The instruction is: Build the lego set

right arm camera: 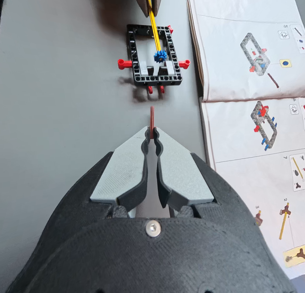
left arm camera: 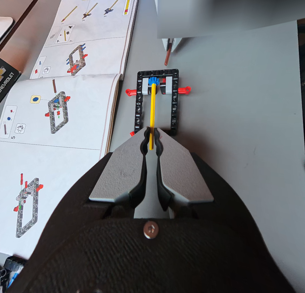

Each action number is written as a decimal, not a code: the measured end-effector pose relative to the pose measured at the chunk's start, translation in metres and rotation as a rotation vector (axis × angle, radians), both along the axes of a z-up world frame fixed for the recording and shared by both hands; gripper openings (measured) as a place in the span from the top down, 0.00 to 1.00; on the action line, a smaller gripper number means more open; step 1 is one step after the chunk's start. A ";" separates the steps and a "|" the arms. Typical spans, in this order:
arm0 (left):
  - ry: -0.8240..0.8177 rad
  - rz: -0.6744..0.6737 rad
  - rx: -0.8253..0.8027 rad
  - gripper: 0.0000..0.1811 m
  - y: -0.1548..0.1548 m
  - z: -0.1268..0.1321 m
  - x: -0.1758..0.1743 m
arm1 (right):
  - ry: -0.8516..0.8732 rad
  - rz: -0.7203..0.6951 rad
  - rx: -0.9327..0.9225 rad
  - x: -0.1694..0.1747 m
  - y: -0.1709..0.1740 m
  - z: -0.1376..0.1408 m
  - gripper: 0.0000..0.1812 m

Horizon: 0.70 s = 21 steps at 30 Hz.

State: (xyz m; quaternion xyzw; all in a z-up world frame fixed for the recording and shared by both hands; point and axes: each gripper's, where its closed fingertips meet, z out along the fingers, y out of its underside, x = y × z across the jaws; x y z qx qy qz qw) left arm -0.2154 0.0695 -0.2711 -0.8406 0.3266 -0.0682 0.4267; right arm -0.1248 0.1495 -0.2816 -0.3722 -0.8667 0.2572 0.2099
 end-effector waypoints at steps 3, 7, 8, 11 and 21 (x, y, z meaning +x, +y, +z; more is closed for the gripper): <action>0.023 -0.009 -0.014 0.99 0.000 -0.001 0.000 | -0.004 0.023 -0.005 -0.006 -0.002 0.008 1.00; 0.042 -0.022 -0.031 0.99 -0.001 -0.004 0.002 | -0.022 0.053 0.010 -0.012 -0.005 0.012 1.00; 0.043 -0.024 -0.033 0.99 0.000 -0.004 0.003 | -0.029 0.058 0.015 -0.013 -0.006 0.011 1.00; 0.043 -0.033 -0.038 0.99 0.001 -0.005 0.005 | -0.039 0.067 0.022 -0.017 -0.007 0.011 1.00; 0.032 -0.043 -0.070 0.99 0.002 -0.006 0.011 | -0.048 0.079 0.042 -0.017 -0.008 0.012 1.00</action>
